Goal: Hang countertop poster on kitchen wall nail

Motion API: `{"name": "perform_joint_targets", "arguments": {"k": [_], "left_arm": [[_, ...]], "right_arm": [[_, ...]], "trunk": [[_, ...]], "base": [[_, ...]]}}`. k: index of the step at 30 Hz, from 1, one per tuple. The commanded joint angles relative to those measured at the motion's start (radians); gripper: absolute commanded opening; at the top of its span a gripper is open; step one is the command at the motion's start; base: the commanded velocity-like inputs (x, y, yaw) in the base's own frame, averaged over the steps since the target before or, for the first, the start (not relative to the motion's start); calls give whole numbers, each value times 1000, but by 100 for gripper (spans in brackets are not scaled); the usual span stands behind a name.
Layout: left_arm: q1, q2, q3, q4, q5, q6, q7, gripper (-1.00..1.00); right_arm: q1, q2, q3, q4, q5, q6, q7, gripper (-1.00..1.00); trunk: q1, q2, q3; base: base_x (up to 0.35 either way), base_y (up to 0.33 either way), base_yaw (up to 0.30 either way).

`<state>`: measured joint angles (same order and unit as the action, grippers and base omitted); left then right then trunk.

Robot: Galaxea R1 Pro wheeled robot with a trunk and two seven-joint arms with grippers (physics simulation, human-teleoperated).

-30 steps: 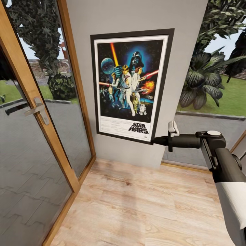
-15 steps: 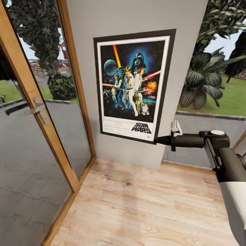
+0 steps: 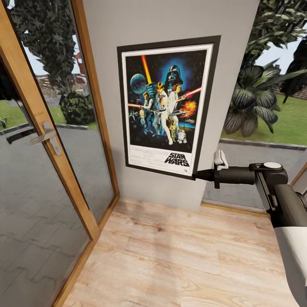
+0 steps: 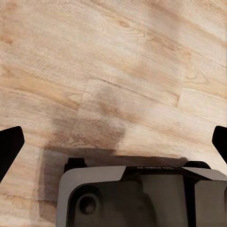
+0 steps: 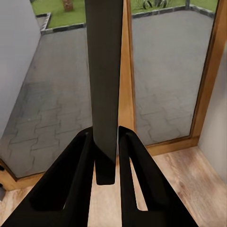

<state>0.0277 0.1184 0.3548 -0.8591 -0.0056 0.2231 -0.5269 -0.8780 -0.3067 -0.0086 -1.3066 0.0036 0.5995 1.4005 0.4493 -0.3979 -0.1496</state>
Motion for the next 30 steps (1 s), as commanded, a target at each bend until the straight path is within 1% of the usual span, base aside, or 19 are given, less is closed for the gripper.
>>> {"name": "perform_joint_targets", "arguments": {"k": [1,5,13,30], "left_arm": [[0,0,3,-2,0,9,-5,100],[0,0,5,-2,-1,9,-5,100],[0,0,6,-1,-1,9,-5,100],[0,0,8,-2,-1,9,-5,100]], "right_arm": [[-1,0,-1,0,-1,13,5,-100],[-1,0,-2,-1,-2,14,2,-100],[-23,1,-1,1,-2,14,2,-100],[-27,1,-1,1,-2,14,2,-100]], "trunk": [[1,-2,-2],[1,-2,-2],[1,-2,-2],[1,-2,-2]], "base": [[5,0,0],[37,0,0],[49,0,0],[61,0,0]]}}
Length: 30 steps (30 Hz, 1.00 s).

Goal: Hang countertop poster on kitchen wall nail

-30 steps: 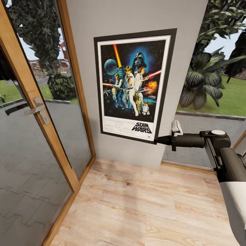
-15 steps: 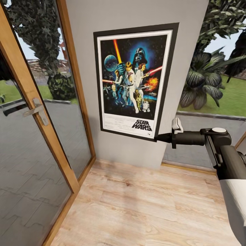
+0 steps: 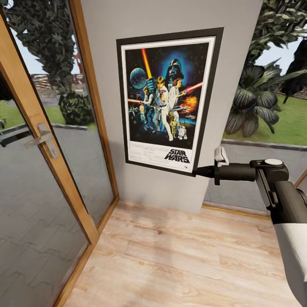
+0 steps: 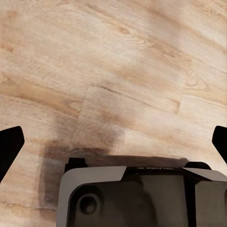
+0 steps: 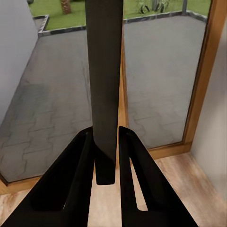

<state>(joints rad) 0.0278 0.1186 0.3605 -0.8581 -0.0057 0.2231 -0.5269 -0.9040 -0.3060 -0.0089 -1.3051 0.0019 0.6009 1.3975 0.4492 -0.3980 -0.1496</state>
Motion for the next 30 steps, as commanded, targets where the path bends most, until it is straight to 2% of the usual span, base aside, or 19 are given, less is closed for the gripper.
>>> {"name": "perform_joint_targets", "arguments": {"k": [1,14,30], "left_arm": [[0,-1,3,-2,0,9,-5,100],[0,1,3,-4,0,9,-5,100],[0,4,3,-4,0,9,-5,100]], "right_arm": [[-1,0,0,0,0,13,5,-100],[-1,1,-1,-1,0,13,6,-100],[-1,1,0,-1,0,13,6,-100]], "trunk": [[1,-2,-2],[1,-2,-2],[1,-2,-2]], "base": [[131,0,0],[120,0,0],[295,68,0]]}}
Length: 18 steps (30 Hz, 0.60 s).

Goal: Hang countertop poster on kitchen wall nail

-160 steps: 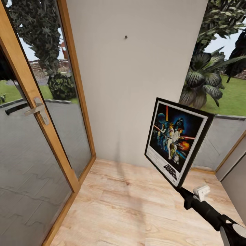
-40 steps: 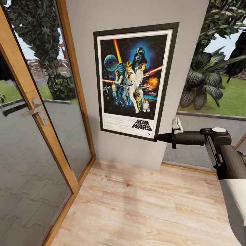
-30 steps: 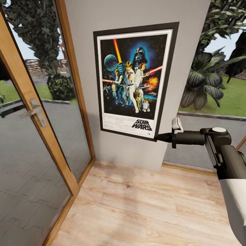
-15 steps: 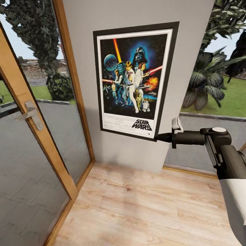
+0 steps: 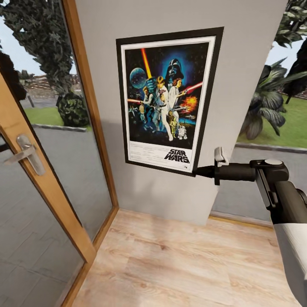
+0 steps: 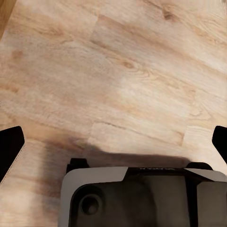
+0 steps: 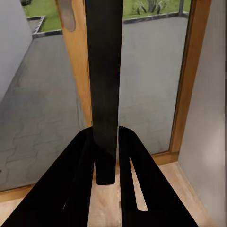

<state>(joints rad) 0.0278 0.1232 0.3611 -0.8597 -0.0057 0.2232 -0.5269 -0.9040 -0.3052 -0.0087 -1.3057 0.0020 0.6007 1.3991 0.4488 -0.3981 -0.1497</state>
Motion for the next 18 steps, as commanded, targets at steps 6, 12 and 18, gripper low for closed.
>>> {"name": "perform_joint_targets", "arguments": {"k": [6,12,18], "left_arm": [[0,0,2,-2,0,8,-5,100],[0,0,2,-2,0,9,-5,100],[0,0,2,-2,0,10,-5,100]], "right_arm": [[-1,0,-1,-1,0,13,5,-100],[-1,0,-1,-1,-1,13,5,-100],[-1,0,-1,-1,-3,13,5,-100]], "trunk": [[1,-2,-2],[1,-2,-2],[1,-2,-2]], "base": [[314,92,0],[315,93,0],[321,93,0]]}}
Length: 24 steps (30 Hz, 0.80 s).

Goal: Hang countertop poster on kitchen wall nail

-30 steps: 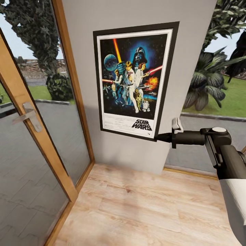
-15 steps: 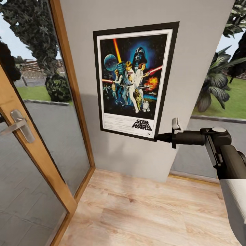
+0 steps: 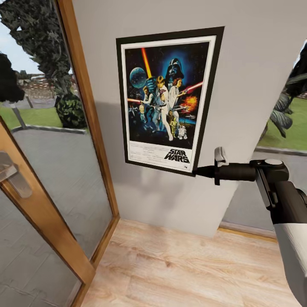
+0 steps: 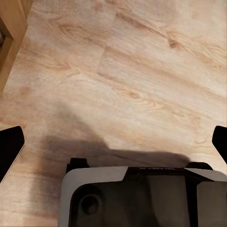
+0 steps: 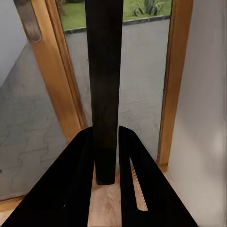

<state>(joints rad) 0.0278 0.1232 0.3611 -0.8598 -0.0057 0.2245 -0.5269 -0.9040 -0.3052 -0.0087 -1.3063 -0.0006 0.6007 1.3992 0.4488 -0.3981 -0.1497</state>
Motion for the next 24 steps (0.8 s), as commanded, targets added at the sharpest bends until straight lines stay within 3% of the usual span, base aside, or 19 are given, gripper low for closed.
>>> {"name": "perform_joint_targets", "arguments": {"k": [1,12,24], "left_arm": [[0,0,2,-2,0,9,-5,100],[0,0,2,-2,0,8,-5,100],[0,0,3,-2,0,8,-5,100]], "right_arm": [[-1,0,0,0,-1,13,4,-100],[-1,0,-1,-1,-3,13,4,-100],[-17,-1,-2,0,-4,16,3,-100]], "trunk": [[1,-2,-2],[1,-2,-2],[1,-2,-2]], "base": [[323,93,0],[323,89,0],[49,7,0]]}}
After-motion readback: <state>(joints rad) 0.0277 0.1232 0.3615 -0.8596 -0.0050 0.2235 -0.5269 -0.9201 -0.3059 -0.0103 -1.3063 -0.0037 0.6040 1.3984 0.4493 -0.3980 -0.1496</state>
